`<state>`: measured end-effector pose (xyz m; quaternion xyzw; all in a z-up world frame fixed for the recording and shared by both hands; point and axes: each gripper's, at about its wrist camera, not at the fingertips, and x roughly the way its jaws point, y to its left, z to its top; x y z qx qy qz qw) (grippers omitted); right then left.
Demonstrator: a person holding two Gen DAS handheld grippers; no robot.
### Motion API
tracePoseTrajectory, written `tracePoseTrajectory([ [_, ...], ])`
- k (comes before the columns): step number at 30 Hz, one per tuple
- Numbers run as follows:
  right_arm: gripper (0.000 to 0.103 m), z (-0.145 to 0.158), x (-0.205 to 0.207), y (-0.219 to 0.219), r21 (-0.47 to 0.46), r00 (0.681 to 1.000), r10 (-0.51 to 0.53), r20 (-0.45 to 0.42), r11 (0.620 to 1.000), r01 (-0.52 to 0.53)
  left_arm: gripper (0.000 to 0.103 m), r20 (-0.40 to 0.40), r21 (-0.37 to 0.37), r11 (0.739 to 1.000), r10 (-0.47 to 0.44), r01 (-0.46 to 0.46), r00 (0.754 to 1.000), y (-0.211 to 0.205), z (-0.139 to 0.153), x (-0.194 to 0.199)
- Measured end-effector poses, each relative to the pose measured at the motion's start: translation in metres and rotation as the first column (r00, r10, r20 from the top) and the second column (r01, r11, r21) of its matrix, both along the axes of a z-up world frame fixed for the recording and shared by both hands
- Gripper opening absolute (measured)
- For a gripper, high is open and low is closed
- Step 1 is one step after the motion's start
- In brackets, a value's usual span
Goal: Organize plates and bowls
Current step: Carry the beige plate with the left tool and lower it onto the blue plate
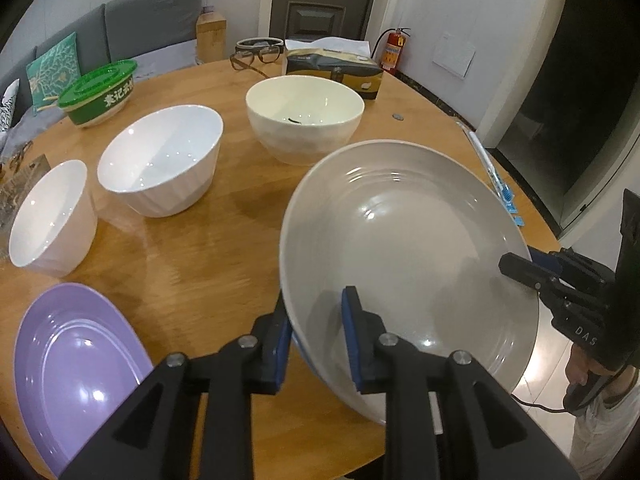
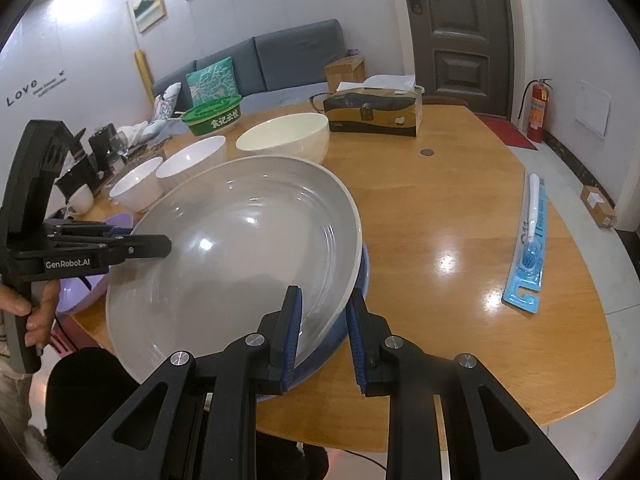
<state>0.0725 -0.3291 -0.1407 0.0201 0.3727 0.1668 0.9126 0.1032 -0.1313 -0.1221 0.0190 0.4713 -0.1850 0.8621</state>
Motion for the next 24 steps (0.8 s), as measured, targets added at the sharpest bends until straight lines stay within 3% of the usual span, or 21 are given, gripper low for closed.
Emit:
tracePoseTrajectory([
  [11, 0.019, -0.0032, 0.0026, -0.0007, -0.001, 1.0, -0.005, -0.01, 1.0, 0.005, 0.02, 0.003, 0.036, 0.999, 0.007, -0.007, 1.0, 0.0017, -0.0074, -0.0016],
  [13, 0.023, -0.0038, 0.0025, -0.0012, -0.004, 1.0, -0.01, -0.01, 1.0, 0.01, 0.02, 0.003, 0.033, 0.999, 0.006, -0.006, 1.0, 0.003, -0.0087, -0.002],
  [17, 0.024, -0.006, 0.0032, -0.0005, -0.011, 1.0, -0.011, -0.02, 1.0, 0.011, 0.02, -0.001, 0.028, 1.0, 0.006, -0.006, 1.0, 0.0047, -0.0096, -0.0024],
  [22, 0.024, -0.0072, 0.0031, 0.001, -0.01, 1.0, -0.015, -0.022, 1.0, 0.015, 0.022, -0.004, 0.021, 1.0, 0.009, -0.009, 1.0, 0.007, -0.0092, -0.0017],
  [24, 0.024, -0.0063, 0.003, 0.0011, -0.008, 1.0, -0.017, -0.017, 1.0, 0.017, 0.029, -0.001, 0.015, 1.0, 0.012, -0.012, 1.0, 0.008, -0.0082, -0.0025],
])
